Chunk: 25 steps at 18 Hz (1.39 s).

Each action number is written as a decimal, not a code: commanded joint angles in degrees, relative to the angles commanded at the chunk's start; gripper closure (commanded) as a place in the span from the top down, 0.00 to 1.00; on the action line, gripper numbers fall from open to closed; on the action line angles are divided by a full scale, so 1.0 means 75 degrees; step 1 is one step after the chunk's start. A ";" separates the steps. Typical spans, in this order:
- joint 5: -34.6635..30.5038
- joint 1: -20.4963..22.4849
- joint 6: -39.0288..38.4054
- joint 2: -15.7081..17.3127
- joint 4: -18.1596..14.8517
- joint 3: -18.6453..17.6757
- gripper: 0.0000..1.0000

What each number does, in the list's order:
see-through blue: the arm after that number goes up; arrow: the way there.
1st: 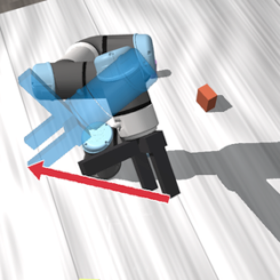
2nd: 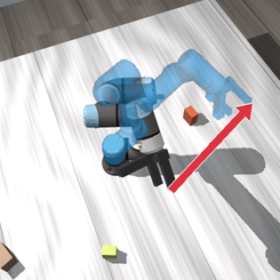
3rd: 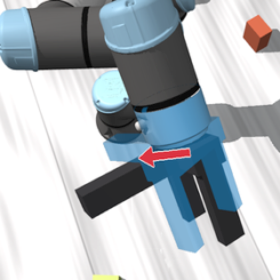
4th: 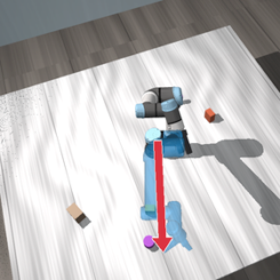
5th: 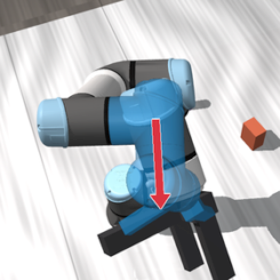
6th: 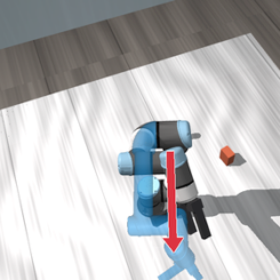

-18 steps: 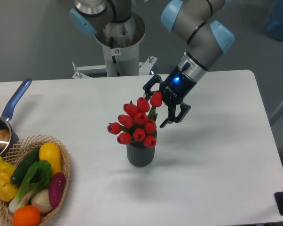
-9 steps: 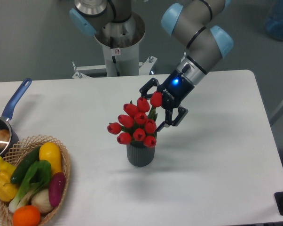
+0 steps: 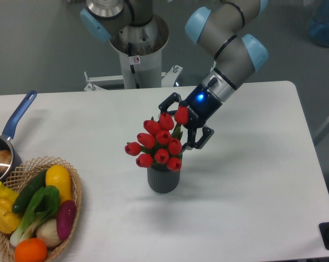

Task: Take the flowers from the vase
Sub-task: 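Close the gripper on the tulip stems just below the blooms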

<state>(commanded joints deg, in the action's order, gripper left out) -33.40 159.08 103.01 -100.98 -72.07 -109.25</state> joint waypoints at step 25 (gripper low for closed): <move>0.0891 -0.0023 0.0222 -0.0363 0.0387 -0.0012 0.93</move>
<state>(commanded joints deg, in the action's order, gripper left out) -26.72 158.91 104.67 -103.71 -69.17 -109.34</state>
